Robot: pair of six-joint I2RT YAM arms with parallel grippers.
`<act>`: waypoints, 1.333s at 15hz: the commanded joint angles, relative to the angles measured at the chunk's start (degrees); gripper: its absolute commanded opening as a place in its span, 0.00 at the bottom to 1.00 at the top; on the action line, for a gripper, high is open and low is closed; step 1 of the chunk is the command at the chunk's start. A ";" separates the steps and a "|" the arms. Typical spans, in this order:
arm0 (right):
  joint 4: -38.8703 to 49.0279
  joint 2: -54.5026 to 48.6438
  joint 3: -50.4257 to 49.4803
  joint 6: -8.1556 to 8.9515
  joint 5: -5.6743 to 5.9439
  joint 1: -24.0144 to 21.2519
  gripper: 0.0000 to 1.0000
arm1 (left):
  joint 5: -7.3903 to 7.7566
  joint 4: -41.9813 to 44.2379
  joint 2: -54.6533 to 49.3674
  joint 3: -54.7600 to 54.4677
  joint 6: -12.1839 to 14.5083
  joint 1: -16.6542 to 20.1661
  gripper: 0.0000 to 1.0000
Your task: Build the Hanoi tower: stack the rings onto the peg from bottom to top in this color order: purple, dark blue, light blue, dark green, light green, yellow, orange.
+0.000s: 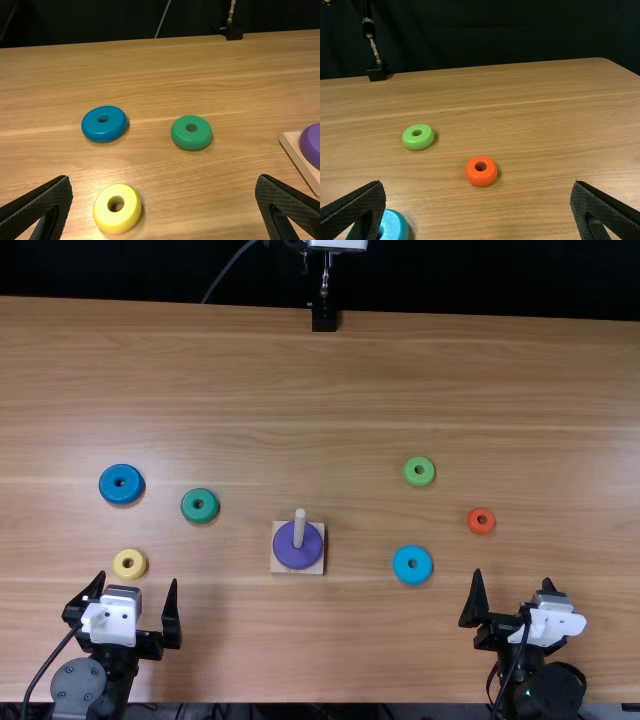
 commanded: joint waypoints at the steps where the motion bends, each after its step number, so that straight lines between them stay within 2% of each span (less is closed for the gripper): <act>1: -4.22 -0.73 -3.68 -0.26 0.55 -0.53 1.00 | 0.12 -4.55 -0.62 -6.00 0.74 0.62 1.00; 5: -4.22 -0.73 -3.68 -0.26 0.55 -0.53 1.00 | 0.12 -4.55 -0.62 -6.00 0.64 1.06 1.00; 7: -4.22 -0.73 -3.68 -0.26 0.55 -0.61 1.00 | 0.44 -4.66 -0.62 -6.00 0.64 3.79 1.00; 9: -4.22 -0.73 -3.68 -0.26 0.55 -0.53 1.00 | 0.65 -4.77 -0.62 -6.00 0.64 4.14 1.00; 11: -4.22 -0.73 -3.68 -0.26 0.55 -0.53 1.00 | 0.23 -4.24 0.70 -0.90 0.74 4.67 1.00; 15: -4.22 -0.73 -3.68 -0.26 0.55 -0.61 1.00 | 0.86 -4.98 14.85 15.09 0.74 11.96 1.00; 17: -4.22 -0.73 -3.68 -0.26 0.55 -0.61 1.00 | 0.65 -6.45 23.11 23.53 0.74 13.81 1.00; 20: -4.22 -0.73 -3.68 -0.26 0.55 -0.61 1.00 | 0.02 -11.62 36.82 36.89 0.53 14.34 1.00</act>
